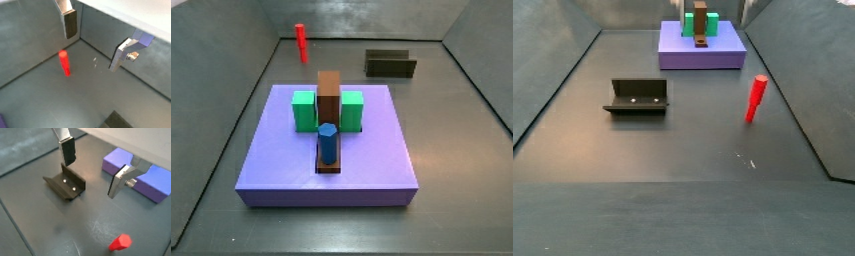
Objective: Pick up the red object. Move up. Move to above the board. Insert the red object.
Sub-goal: Pick up the red object.
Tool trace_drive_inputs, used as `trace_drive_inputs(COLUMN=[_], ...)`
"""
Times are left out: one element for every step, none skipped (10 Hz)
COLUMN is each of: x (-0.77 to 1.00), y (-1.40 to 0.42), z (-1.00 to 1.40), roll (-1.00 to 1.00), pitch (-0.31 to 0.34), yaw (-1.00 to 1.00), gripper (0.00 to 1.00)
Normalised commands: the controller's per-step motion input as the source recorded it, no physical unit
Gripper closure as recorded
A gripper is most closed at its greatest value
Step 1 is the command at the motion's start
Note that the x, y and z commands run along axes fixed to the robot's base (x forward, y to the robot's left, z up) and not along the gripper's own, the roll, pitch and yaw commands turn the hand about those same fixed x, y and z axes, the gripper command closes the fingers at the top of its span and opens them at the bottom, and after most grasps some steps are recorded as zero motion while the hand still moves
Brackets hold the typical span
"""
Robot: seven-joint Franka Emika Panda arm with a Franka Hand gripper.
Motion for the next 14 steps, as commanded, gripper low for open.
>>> trace_drive_inputs(x=[0.0,0.0,0.0,0.0,0.0,0.0,0.0,-0.17,-0.43,-0.44,-0.53,-0.56,-0.51,-0.35], y=[0.0,0.0,0.0,0.0,0.0,0.0,-0.02,-0.1,-0.11,0.0,0.0,0.0,0.0,0.0], z=[0.0,0.0,0.0,0.0,-0.01,0.0,0.0,-0.33,-0.57,-0.43,-0.1,0.0,0.05,0.0], roll=[-0.02,-0.01,-0.01,-0.02,-0.03,0.0,0.0,0.0,-0.09,-0.1,-0.06,0.0,0.01,0.0], pitch=[-0.007,0.0,0.0,0.0,0.0,0.0,0.0,-0.121,-0.239,-0.234,-0.243,-0.257,-0.229,-0.179], yaw=[0.0,0.0,0.0,0.0,0.0,0.0,0.0,0.0,0.12,0.19,0.19,0.14,0.09,0.0], gripper=[0.0,0.0,0.0,0.0,0.0,0.0,0.0,0.0,0.0,0.0,0.0,0.0,0.0,0.0])
